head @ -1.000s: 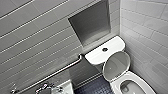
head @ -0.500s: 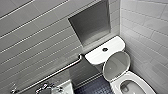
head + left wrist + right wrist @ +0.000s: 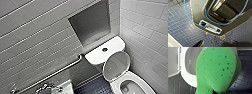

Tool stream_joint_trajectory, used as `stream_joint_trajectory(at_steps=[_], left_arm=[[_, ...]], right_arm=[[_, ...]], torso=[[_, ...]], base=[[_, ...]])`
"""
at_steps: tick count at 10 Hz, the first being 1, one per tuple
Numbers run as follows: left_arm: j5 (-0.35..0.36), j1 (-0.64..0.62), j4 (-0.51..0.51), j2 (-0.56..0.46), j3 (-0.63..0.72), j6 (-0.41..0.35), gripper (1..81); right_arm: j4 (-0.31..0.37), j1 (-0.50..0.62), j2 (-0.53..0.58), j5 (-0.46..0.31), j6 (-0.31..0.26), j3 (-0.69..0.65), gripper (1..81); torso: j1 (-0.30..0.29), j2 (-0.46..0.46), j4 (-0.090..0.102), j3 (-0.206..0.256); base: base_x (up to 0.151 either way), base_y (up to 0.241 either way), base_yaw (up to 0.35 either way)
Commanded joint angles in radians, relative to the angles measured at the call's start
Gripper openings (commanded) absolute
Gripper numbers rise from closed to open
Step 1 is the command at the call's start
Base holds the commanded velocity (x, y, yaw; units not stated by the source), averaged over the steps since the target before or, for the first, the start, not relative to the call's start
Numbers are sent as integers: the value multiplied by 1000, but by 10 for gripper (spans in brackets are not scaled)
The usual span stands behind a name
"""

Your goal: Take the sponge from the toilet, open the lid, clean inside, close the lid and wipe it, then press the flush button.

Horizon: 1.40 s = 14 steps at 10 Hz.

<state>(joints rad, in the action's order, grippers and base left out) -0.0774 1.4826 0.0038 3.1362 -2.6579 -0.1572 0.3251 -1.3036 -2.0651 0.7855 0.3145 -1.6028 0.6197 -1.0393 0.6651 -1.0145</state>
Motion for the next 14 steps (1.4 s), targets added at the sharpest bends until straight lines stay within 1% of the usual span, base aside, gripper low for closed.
stream_joint_trajectory(at_steps=[1,2,4,6,7,9,10,11,12,13,14], left_arm=[[-90,22,4,-27,-8,-7,811],[-90,22,4,-27,-8,-7,811],[-88,22,4,-27,-8,-7,811],[-90,19,4,-27,-8,-7,811],[-90,20,4,-27,-8,-7,811],[-90,20,2,-28,-8,-7,811],[-90,19,2,-28,-8,-5,811],[-90,19,2,-27,-8,-5,811],[-90,17,4,-27,-8,-5,811],[-90,19,4,-28,-8,-5,811],[-90,18,2,-30,-8,-5,811]], right_arm=[[-64,218,-72,-319,-77,61,10],[-63,293,-104,-406,-83,49,10],[-61,427,-159,-544,-81,9,10],[-49,560,-206,-649,-75,-49,10],[-41,614,-232,-689,-71,-96,10],[-40,687,-275,-753,-67,-166,10],[-38,704,-292,-758,-66,-186,10],[-35,718,-305,-758,-64,-207,10],[-17,724,-313,-759,-61,-221,10],[-2,724,-324,-756,-60,-242,10],[15,723,-333,-755,-58,-259,10]], torso=[[0,0,0,0],[0,0,0,0],[0,0,0,0],[0,0,0,0],[0,0,0,0],[0,0,0,0],[0,0,0,0],[0,0,44,0],[0,0,70,0],[0,0,27,0],[0,0,51,0]], base=[[0,0,0],[0,0,0],[0,0,0],[0,0,0],[0,0,0],[0,0,0],[0,0,0],[0,0,0],[0,0,0],[0,0,0],[0,0,0]])
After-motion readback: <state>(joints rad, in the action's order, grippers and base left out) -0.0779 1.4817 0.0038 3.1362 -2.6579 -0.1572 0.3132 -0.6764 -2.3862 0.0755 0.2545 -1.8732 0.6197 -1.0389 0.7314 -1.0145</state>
